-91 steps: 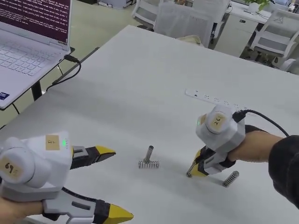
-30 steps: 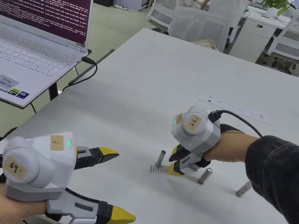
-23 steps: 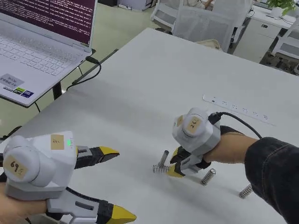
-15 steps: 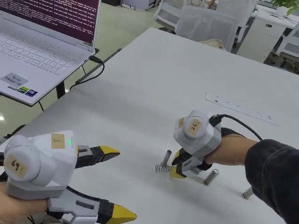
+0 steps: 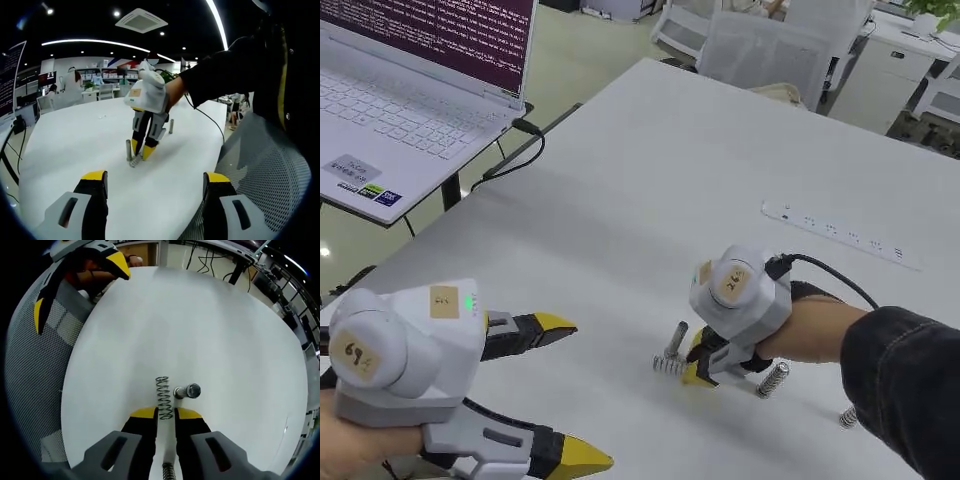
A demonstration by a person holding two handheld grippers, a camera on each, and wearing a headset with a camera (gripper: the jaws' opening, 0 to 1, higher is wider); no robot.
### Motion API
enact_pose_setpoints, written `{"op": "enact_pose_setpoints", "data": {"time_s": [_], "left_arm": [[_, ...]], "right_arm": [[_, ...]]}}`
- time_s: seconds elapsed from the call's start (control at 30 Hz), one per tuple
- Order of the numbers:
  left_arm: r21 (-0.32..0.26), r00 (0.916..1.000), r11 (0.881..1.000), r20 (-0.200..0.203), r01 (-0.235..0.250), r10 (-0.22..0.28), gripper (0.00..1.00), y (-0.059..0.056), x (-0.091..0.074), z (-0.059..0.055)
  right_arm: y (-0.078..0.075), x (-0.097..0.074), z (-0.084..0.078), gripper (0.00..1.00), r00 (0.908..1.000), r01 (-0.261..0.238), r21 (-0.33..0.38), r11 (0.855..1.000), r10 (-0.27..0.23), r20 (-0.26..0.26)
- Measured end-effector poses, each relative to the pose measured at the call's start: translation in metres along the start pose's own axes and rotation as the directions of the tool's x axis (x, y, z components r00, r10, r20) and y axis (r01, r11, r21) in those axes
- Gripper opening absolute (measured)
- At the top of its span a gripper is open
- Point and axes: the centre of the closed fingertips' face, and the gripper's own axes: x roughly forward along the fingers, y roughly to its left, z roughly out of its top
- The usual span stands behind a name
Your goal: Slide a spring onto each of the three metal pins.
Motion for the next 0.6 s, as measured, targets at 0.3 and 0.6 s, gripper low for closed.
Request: {"op": "enact_pose_setpoints", "data": {"time_s": [0.3, 0.6], "left_arm": [[0.001, 1.0000, 1.000, 0.000, 0.004, -0.004, 0.74, 0.000, 0.001, 0.000], [0.000, 0.9999, 1.000, -0.004, 0.011, -0.011, 0.73, -0.002, 0.004, -0.001]], "right_arm": [[0.006, -0.002, 0.000, 0.08, 1.0000, -0.006, -0.019, 1.000, 0.006, -0.004], [0.019, -0.016, 0.002, 0.08, 0.9998, -0.019, -0.016, 1.000, 0.019, 0.009]]}}
